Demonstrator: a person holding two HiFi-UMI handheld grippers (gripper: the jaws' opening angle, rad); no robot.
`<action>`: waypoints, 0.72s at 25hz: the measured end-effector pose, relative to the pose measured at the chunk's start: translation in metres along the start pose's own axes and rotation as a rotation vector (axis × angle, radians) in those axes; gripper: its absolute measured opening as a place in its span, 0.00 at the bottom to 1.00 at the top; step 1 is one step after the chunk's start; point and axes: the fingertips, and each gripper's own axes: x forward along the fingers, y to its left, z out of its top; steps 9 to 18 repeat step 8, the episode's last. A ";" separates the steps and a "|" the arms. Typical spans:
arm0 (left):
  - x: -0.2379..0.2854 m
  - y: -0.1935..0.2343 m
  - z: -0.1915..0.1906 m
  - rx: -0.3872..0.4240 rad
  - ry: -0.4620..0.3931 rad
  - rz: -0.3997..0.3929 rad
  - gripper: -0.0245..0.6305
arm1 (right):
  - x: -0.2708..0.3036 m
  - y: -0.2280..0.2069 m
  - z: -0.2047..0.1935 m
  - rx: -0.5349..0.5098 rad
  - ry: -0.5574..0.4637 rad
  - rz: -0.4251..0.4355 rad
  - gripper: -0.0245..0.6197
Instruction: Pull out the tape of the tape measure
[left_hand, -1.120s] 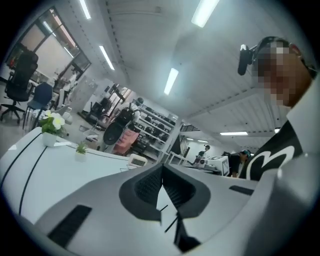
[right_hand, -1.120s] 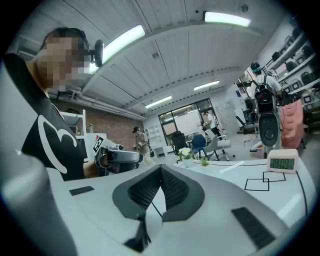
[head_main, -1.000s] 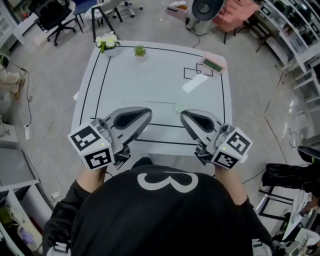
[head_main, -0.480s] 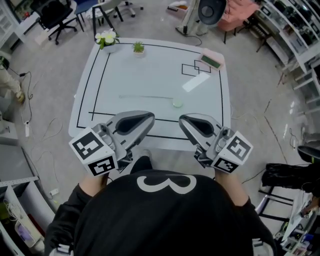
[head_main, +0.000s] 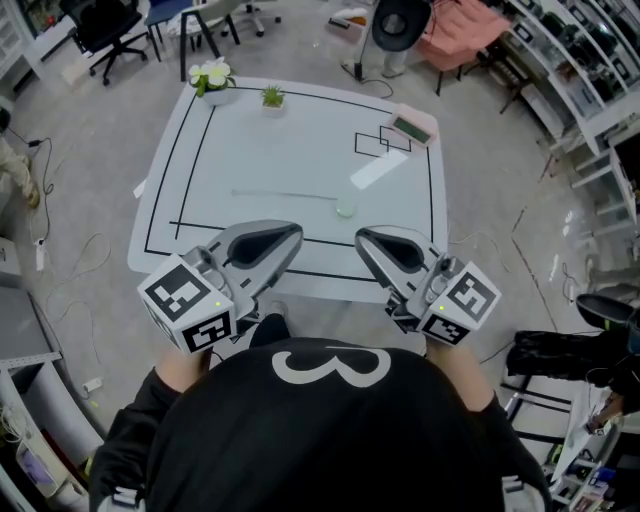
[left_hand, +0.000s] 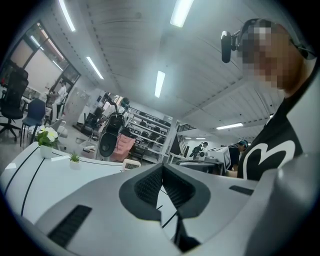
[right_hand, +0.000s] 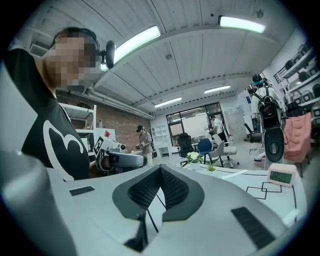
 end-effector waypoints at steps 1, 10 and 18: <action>0.001 0.000 0.000 0.003 -0.001 0.000 0.04 | -0.001 -0.001 0.000 -0.002 0.002 -0.005 0.05; 0.005 0.006 -0.005 0.004 0.018 -0.006 0.04 | -0.001 -0.008 -0.002 -0.001 0.010 -0.028 0.05; 0.005 0.006 -0.005 0.004 0.018 -0.006 0.04 | -0.001 -0.008 -0.002 -0.001 0.010 -0.028 0.05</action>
